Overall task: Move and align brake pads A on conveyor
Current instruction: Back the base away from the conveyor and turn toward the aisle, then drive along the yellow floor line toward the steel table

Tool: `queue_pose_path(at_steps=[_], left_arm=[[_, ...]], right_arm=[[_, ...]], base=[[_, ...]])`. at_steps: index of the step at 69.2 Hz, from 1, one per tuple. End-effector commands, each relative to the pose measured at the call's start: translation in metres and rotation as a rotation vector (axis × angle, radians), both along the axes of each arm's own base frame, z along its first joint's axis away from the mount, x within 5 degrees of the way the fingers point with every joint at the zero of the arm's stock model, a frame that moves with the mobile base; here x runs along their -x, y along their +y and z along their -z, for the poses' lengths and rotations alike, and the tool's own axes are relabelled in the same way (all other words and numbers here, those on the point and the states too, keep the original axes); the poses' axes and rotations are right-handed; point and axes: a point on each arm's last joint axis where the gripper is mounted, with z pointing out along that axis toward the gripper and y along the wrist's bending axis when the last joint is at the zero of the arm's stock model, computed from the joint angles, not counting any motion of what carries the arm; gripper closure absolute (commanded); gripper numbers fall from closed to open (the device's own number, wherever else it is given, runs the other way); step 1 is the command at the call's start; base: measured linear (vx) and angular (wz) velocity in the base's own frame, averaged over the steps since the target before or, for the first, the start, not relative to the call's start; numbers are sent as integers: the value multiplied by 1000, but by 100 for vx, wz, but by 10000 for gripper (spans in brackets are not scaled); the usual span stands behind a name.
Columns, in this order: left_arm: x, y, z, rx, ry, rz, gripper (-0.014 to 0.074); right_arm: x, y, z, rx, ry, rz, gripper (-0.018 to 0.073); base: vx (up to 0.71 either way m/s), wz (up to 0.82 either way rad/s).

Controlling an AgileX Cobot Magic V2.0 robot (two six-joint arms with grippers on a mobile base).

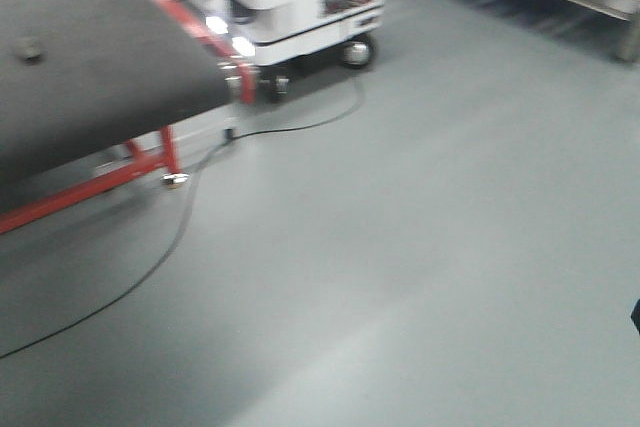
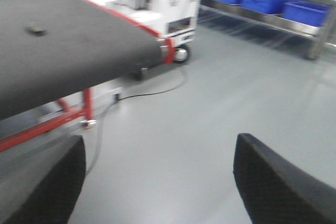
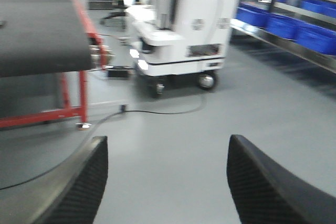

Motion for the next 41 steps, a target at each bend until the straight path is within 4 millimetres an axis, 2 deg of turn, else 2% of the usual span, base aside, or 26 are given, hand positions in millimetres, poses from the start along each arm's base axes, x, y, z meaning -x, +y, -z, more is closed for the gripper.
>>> queue_pose_path(at_steps=[1, 41], left_arm=[[-1, -1, -13, 19, -80, 14, 37], [-1, -1, -13, 19, -80, 14, 37]], right_arm=[[-1, -1, -13, -4, -74, 17, 86], [-1, -1, -13, -4, -74, 17, 86]], base=[[-12, -101], [-15, -81]])
